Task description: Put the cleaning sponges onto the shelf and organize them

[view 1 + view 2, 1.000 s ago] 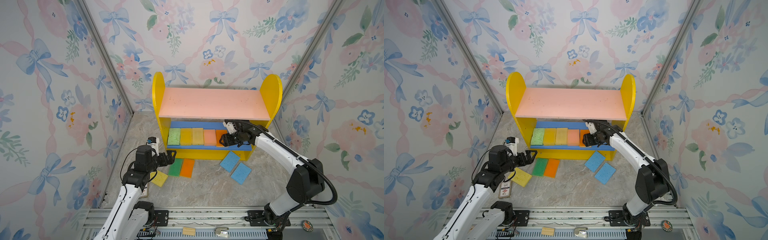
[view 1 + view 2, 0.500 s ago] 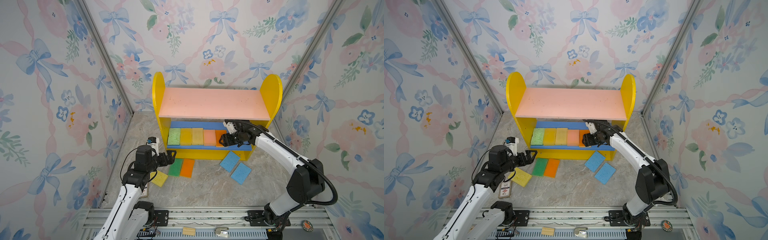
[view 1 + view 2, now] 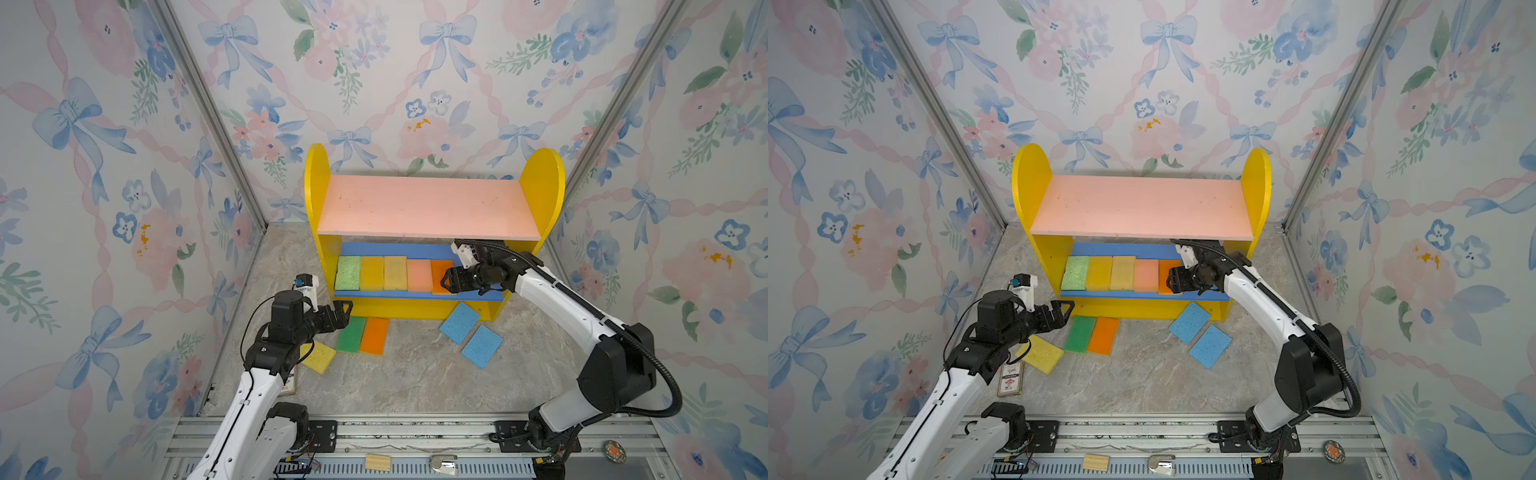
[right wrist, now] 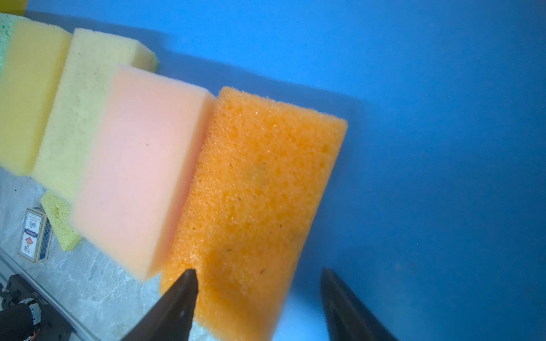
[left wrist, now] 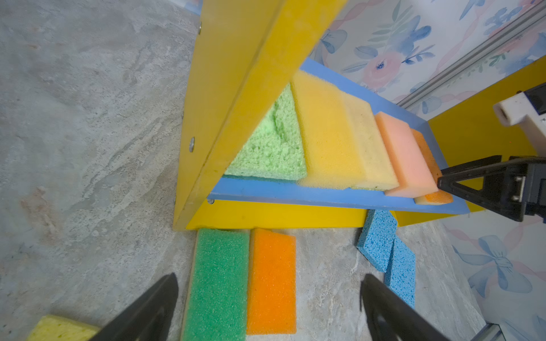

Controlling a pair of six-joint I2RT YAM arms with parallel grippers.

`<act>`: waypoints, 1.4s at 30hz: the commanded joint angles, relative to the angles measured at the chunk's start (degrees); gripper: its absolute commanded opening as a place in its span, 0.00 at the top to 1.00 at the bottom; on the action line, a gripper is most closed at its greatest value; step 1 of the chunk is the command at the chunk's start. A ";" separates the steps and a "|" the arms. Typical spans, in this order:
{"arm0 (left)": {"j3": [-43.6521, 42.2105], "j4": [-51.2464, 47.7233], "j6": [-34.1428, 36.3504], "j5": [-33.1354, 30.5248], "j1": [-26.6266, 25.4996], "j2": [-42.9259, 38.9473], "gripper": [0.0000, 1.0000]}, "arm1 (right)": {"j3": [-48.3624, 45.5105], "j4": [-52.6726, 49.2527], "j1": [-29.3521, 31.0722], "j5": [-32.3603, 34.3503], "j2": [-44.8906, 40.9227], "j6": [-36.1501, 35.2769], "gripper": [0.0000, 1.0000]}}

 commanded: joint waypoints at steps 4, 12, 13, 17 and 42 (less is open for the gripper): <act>-0.48 0.52 1.15 0.96 -0.25 -0.32 0.02 | -1.30 2.55 -0.55 1.04 -7.93 2.56 0.32; -0.66 1.09 1.45 2.28 -0.49 -1.39 0.02 | -4.96 2.05 1.59 1.86 -15.10 6.75 0.30; -0.64 1.18 1.41 2.38 -0.59 -1.77 0.02 | -5.80 1.65 2.35 2.39 -16.01 7.22 0.30; -0.98 1.55 1.50 2.52 -1.80 -3.79 0.02 | -9.24 -0.36 5.43 5.28 -20.58 9.10 0.28; -6.05 11.64 -12.92 1.96 -25.68 -2.57 0.02 | -47.30 -10.86 -0.61 8.78 -52.27 35.31 0.20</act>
